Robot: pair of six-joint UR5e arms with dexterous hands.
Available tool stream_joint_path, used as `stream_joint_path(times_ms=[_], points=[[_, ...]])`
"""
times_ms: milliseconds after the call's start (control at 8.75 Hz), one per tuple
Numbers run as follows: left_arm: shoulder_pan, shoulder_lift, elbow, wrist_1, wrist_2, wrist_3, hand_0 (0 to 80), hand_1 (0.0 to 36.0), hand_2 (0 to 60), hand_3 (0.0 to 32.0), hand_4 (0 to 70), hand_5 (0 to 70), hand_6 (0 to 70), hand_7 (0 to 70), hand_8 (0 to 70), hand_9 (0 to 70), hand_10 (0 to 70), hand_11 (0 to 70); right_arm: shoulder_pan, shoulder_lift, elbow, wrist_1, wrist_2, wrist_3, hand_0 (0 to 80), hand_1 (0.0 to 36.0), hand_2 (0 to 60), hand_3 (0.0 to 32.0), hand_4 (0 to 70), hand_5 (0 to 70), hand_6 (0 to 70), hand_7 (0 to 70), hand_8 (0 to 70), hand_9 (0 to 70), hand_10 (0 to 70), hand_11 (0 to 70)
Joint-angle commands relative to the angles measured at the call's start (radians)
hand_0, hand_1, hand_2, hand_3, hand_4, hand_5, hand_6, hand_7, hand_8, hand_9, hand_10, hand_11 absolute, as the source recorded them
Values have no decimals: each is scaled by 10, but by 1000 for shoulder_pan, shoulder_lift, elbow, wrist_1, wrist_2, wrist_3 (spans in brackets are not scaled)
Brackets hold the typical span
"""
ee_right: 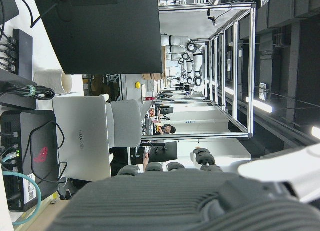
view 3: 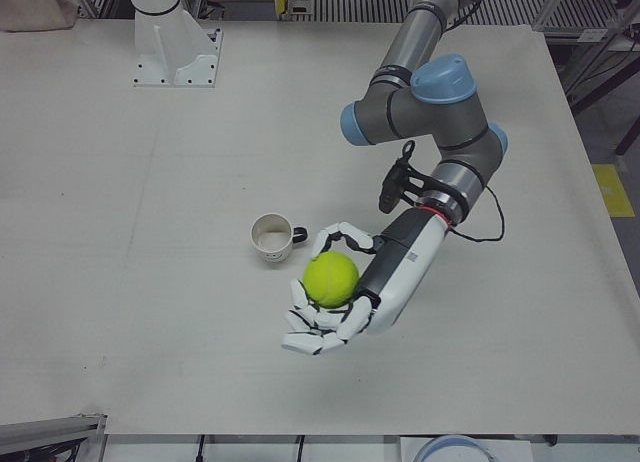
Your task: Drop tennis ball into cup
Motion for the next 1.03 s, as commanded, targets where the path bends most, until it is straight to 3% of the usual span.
stream_joint_path(times_ms=[0,229,457,686,914], points=[[135,2,-51,31,3,6,800,360,600,204,53,310,700,622,341,368,240,393,0,0,0,0,0,0,0,0,0,0,0,0,0,0,0,0,0,0],[166,83,-56,-8,18,13,800,360,600,206,46,323,700,605,347,360,234,384,0,0,0,0,0,0,0,0,0,0,0,0,0,0,0,0,0,0],[222,186,-112,-31,17,24,800,360,600,220,7,289,686,598,323,349,223,367,0,0,0,0,0,0,0,0,0,0,0,0,0,0,0,0,0,0],[297,186,-148,-30,11,58,800,360,600,228,0,318,700,557,342,340,224,369,-2,0,0,0,0,0,0,0,0,0,0,0,0,0,0,0,0,0],[373,178,-157,-18,-18,84,800,360,600,242,0,290,683,571,323,339,222,366,0,0,0,0,0,0,0,0,0,0,0,0,0,0,0,0,0,0]])
